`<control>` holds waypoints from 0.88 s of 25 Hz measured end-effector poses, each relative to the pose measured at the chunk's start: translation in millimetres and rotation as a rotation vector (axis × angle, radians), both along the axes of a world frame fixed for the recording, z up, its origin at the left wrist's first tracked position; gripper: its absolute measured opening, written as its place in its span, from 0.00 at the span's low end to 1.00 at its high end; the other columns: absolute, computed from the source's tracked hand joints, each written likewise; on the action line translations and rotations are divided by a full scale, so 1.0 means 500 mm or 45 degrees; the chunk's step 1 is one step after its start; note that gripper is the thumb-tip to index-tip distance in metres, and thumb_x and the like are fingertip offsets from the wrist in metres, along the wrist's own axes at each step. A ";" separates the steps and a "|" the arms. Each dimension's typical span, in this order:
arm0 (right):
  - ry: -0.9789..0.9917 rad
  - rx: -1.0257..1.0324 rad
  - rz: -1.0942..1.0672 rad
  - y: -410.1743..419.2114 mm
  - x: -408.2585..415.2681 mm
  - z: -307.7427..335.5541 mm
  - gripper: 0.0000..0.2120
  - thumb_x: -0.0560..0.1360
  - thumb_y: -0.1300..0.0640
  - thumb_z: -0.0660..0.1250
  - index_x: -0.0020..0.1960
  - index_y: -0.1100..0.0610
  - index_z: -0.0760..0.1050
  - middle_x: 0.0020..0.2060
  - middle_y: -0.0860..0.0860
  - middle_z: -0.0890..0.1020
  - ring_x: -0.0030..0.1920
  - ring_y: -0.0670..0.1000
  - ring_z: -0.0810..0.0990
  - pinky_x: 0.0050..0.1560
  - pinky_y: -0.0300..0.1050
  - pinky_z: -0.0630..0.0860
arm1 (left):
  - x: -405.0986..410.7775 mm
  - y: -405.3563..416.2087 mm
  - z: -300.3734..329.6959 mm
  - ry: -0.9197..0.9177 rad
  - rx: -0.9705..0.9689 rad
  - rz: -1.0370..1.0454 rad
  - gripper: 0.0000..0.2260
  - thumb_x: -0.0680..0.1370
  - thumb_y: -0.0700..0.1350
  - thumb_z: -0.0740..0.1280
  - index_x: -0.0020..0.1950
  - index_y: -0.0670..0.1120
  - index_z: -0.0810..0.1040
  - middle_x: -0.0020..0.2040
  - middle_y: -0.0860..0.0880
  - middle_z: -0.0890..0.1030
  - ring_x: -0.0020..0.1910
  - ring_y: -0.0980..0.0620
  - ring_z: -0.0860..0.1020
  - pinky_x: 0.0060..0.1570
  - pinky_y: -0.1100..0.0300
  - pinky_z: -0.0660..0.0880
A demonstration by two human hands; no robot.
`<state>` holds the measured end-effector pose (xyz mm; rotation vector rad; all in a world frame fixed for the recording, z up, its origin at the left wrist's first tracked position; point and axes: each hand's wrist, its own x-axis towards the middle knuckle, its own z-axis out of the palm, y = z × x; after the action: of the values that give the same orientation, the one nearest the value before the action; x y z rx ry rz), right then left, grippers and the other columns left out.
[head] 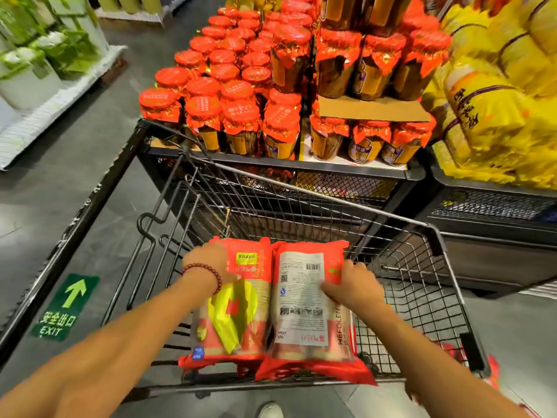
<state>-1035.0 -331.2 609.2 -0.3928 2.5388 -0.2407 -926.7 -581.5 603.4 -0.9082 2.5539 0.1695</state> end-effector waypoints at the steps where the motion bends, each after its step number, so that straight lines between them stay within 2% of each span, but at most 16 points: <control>1: 0.183 0.029 0.076 -0.005 -0.020 0.040 0.32 0.72 0.36 0.66 0.66 0.59 0.70 0.62 0.56 0.74 0.63 0.58 0.74 0.56 0.54 0.76 | -0.035 0.006 0.052 0.042 -0.132 -0.142 0.41 0.69 0.68 0.65 0.72 0.43 0.62 0.67 0.44 0.72 0.67 0.44 0.72 0.63 0.48 0.70; 4: 0.760 0.019 0.258 0.004 -0.092 0.166 0.32 0.75 0.39 0.65 0.70 0.60 0.68 0.69 0.57 0.72 0.69 0.59 0.69 0.61 0.56 0.74 | -0.141 0.043 0.216 0.300 -0.424 -0.479 0.41 0.74 0.67 0.59 0.78 0.43 0.52 0.77 0.43 0.60 0.76 0.44 0.59 0.73 0.42 0.55; 7: 1.073 0.033 0.263 0.054 -0.140 0.279 0.35 0.75 0.40 0.66 0.73 0.60 0.68 0.75 0.59 0.68 0.76 0.60 0.63 0.70 0.61 0.65 | -0.220 0.110 0.342 0.577 -0.532 -0.666 0.41 0.75 0.67 0.57 0.79 0.46 0.48 0.79 0.44 0.52 0.78 0.44 0.51 0.73 0.38 0.49; 10: 1.178 0.097 0.189 0.146 -0.145 0.360 0.37 0.76 0.40 0.63 0.78 0.58 0.60 0.78 0.57 0.61 0.79 0.59 0.56 0.74 0.61 0.57 | -0.273 0.206 0.426 0.793 -0.544 -0.826 0.41 0.74 0.67 0.58 0.79 0.50 0.45 0.80 0.44 0.50 0.78 0.44 0.49 0.72 0.36 0.48; 12: 1.223 0.114 0.091 0.231 -0.128 0.396 0.37 0.77 0.39 0.62 0.79 0.57 0.58 0.79 0.57 0.59 0.79 0.59 0.54 0.74 0.61 0.56 | -0.289 0.290 0.462 0.897 -0.521 -0.919 0.42 0.74 0.67 0.59 0.79 0.52 0.42 0.79 0.42 0.50 0.78 0.43 0.51 0.72 0.35 0.48; 18: 1.300 0.178 -0.185 0.546 0.012 0.459 0.38 0.76 0.39 0.64 0.78 0.57 0.59 0.79 0.58 0.59 0.78 0.60 0.56 0.73 0.61 0.58 | -0.242 0.594 0.517 0.958 -0.462 -1.196 0.41 0.74 0.67 0.58 0.79 0.52 0.42 0.79 0.43 0.50 0.78 0.43 0.51 0.71 0.34 0.48; 22: 1.389 0.249 -0.395 0.821 0.193 0.468 0.36 0.73 0.43 0.69 0.75 0.60 0.65 0.74 0.61 0.67 0.75 0.64 0.63 0.67 0.65 0.65 | -0.142 0.869 0.517 0.962 -0.404 -1.406 0.41 0.74 0.67 0.58 0.79 0.52 0.44 0.79 0.44 0.51 0.78 0.42 0.51 0.71 0.33 0.48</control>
<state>-938.8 79.4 843.2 -0.0184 3.6529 0.1778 -997.7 -147.0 862.1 0.7308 3.4020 -0.2877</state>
